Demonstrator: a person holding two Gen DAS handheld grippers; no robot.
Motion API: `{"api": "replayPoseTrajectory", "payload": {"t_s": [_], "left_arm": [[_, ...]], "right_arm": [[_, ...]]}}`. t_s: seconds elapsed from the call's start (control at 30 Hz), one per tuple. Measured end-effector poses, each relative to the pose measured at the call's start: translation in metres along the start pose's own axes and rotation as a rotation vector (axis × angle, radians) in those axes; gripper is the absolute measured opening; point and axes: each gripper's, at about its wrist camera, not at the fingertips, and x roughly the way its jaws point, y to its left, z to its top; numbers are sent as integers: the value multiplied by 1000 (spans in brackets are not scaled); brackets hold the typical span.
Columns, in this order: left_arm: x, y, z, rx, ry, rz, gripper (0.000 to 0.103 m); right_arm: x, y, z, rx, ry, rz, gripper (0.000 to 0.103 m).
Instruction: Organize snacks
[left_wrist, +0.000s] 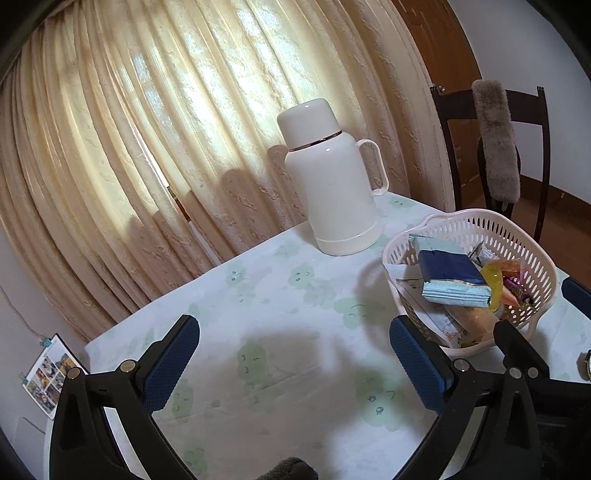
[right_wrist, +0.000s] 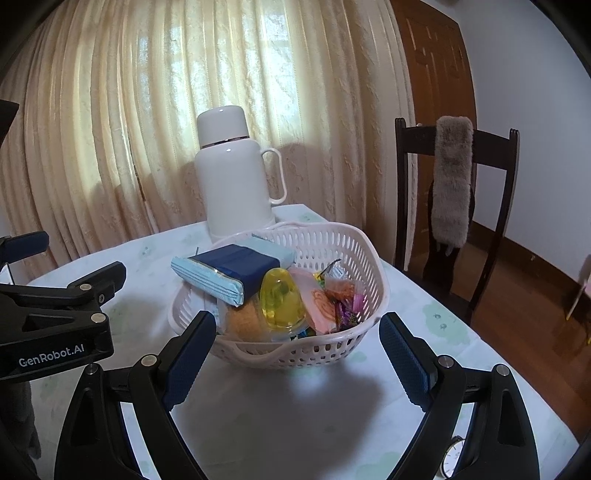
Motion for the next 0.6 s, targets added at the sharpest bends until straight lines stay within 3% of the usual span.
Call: {"api": "replayPoseTrajectory", "payload": {"t_s": [0.6], "left_arm": [[-2,-2,0,28,-16,47,103]], "right_arm": [[3,0,-2,-4,14,-4,91]]}}
